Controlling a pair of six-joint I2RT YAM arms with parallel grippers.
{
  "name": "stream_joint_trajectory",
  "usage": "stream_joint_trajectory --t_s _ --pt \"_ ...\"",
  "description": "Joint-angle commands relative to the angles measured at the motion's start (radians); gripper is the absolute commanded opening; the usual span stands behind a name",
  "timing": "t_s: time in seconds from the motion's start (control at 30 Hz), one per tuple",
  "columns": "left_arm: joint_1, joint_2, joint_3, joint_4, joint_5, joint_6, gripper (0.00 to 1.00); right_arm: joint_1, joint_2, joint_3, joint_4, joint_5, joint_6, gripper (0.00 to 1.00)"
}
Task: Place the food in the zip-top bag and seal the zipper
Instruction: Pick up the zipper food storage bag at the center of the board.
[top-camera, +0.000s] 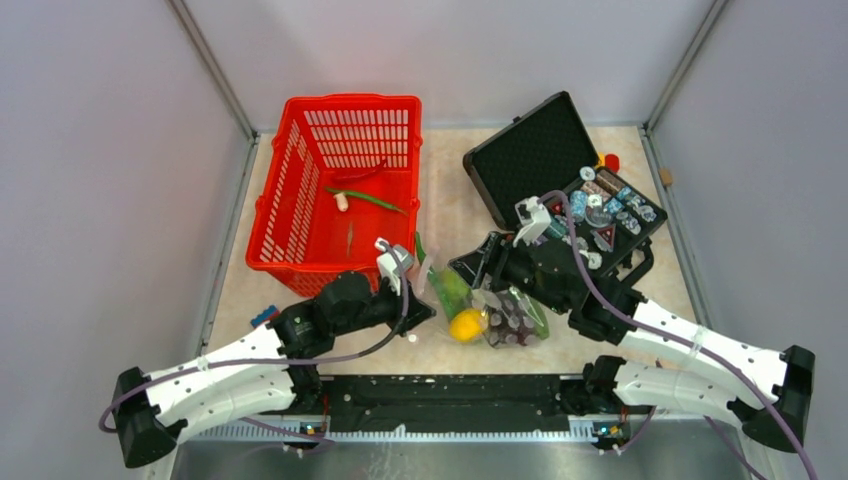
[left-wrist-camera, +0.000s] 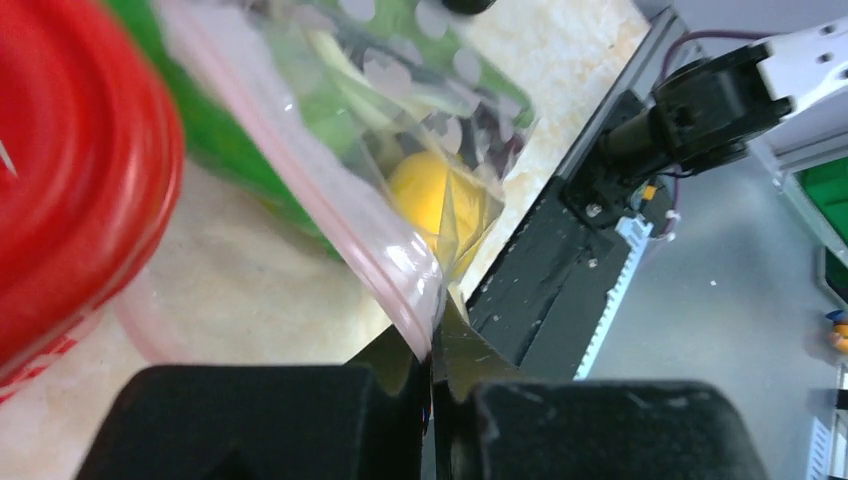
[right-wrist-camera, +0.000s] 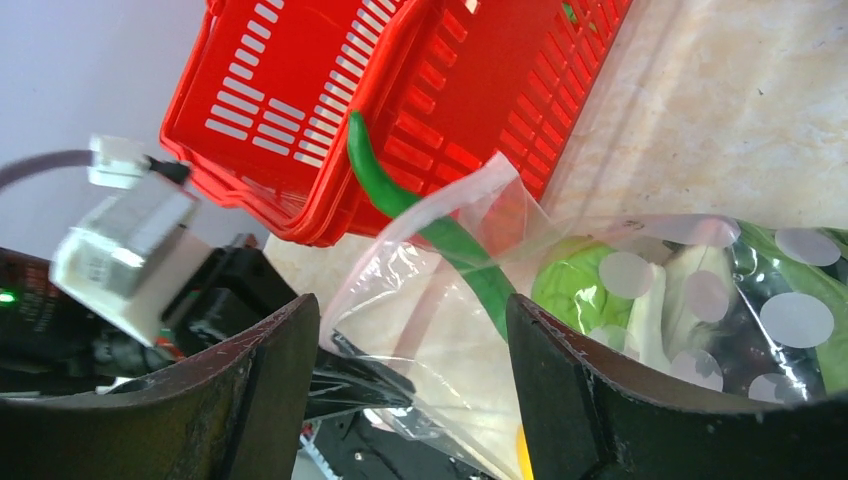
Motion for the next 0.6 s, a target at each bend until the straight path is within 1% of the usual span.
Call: stream_joint_trajectory --t_s 0.0,0.17,0.23,0.27,0.4,0.47,0.57 --pt "-0.011 -0.004 0.147 -0.004 0.023 0.055 0.0 0.002 -0.036 0.009 0.006 0.019 0.014 0.67" --pt "-0.032 0.133 0.334 -0.076 0.083 0.121 0.0 0.001 -0.05 0.056 -0.037 -0.001 0.002 0.68" --pt "-0.049 0.205 0.429 -0.141 0.096 0.163 0.0 0.001 -0.054 0.093 -0.092 0.004 -0.02 0.7" --pt "-0.057 0.247 0.481 -0.182 0.093 0.186 0.0 0.002 -0.056 0.116 -0.126 0.011 -0.034 0.73" --pt "-0.11 0.414 0.736 -0.352 0.068 0.311 0.0 0.002 -0.077 0.213 -0.259 0.08 -0.084 0.8" --pt "-0.127 0.508 0.851 -0.422 0.065 0.356 0.0 0.001 -0.098 0.257 -0.309 0.126 -0.1 0.81" --pt "-0.151 0.59 0.978 -0.483 0.024 0.404 0.0 0.001 -0.119 0.308 -0.372 0.175 -0.13 0.82"
